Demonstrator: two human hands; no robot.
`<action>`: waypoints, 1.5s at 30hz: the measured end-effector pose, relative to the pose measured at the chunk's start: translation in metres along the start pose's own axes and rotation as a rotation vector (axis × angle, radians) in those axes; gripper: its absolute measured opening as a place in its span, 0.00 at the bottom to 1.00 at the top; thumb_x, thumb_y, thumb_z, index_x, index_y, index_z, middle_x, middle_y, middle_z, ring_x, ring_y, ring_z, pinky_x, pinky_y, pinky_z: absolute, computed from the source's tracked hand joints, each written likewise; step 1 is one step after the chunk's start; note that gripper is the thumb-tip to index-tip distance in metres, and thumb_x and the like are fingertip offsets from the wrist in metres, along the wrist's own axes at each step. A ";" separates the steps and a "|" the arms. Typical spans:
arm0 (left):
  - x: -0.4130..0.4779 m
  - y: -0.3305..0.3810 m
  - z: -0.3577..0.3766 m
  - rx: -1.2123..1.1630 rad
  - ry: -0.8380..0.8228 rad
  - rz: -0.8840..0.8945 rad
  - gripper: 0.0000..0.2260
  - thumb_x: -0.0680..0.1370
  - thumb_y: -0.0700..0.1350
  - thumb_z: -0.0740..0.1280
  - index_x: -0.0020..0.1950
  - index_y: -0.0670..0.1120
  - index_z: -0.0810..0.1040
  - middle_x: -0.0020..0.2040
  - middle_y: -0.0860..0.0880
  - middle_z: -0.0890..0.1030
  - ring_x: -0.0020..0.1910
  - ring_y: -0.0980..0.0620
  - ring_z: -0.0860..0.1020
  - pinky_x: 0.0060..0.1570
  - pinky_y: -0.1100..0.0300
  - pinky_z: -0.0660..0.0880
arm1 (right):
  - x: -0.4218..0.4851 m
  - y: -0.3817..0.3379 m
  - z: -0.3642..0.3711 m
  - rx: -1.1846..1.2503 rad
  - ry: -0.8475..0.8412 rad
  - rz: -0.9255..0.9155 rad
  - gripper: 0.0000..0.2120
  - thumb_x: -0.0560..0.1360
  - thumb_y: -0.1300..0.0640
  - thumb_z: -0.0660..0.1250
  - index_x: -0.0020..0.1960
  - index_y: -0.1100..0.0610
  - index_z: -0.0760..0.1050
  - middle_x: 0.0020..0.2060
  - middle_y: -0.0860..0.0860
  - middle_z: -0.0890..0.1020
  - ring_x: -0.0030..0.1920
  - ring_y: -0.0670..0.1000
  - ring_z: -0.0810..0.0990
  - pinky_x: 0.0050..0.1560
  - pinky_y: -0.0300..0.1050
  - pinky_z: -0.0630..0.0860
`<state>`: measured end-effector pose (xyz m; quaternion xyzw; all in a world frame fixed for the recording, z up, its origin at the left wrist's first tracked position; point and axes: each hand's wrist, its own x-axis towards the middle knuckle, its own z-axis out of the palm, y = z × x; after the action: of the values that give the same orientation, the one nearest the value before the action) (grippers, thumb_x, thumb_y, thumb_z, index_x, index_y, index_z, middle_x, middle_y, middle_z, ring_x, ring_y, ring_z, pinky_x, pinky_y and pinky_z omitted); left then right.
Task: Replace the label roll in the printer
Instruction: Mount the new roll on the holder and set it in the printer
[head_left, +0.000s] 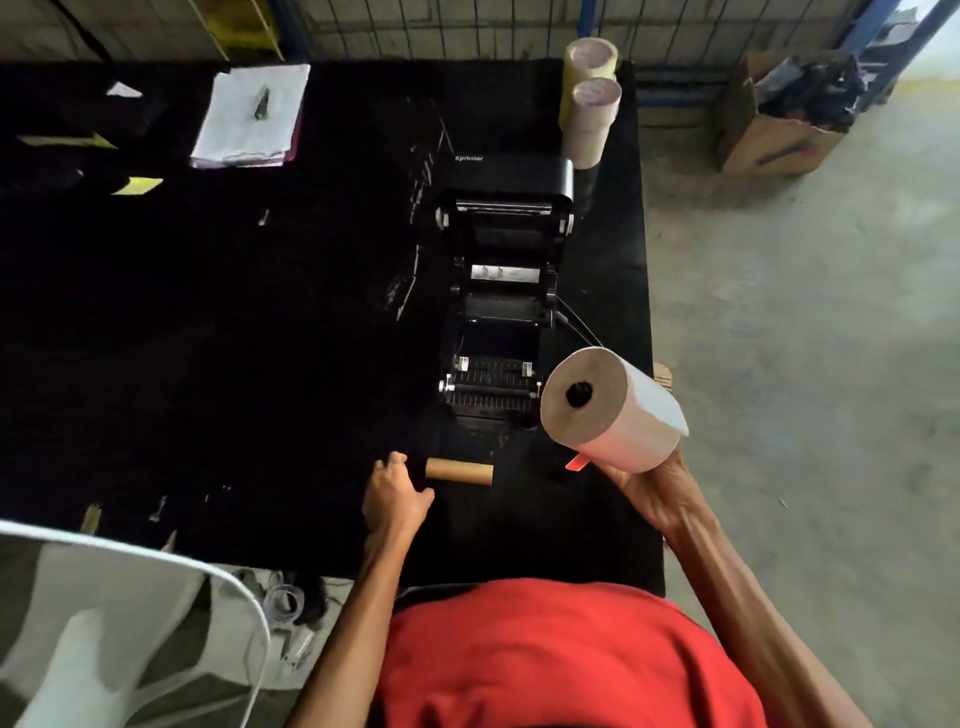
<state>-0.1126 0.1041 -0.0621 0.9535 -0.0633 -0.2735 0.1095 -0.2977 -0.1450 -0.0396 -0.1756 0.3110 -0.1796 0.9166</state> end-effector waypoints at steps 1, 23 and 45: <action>0.001 -0.003 0.007 -0.002 0.007 -0.004 0.26 0.70 0.47 0.76 0.65 0.46 0.73 0.62 0.43 0.76 0.60 0.42 0.77 0.53 0.50 0.76 | 0.002 -0.001 -0.001 -0.016 -0.006 0.007 0.22 0.75 0.50 0.61 0.68 0.53 0.74 0.62 0.56 0.82 0.56 0.59 0.85 0.45 0.59 0.85; -0.053 0.063 -0.082 -0.481 0.173 0.503 0.20 0.70 0.37 0.76 0.56 0.54 0.75 0.31 0.51 0.77 0.28 0.55 0.81 0.35 0.61 0.79 | -0.004 0.008 0.014 -0.108 -0.122 0.058 0.31 0.56 0.45 0.86 0.57 0.50 0.85 0.56 0.53 0.86 0.53 0.54 0.86 0.50 0.58 0.84; -0.097 0.110 -0.064 -0.398 0.048 0.998 0.21 0.82 0.47 0.60 0.75 0.48 0.67 0.44 0.56 0.71 0.42 0.56 0.75 0.41 0.67 0.73 | -0.028 -0.011 0.024 -0.324 -0.090 -0.045 0.34 0.60 0.38 0.82 0.61 0.53 0.82 0.62 0.60 0.81 0.56 0.60 0.82 0.52 0.60 0.81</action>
<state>-0.1667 0.0264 0.0674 0.7743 -0.4532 -0.1731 0.4063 -0.3056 -0.1372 -0.0027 -0.3358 0.2904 -0.1397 0.8851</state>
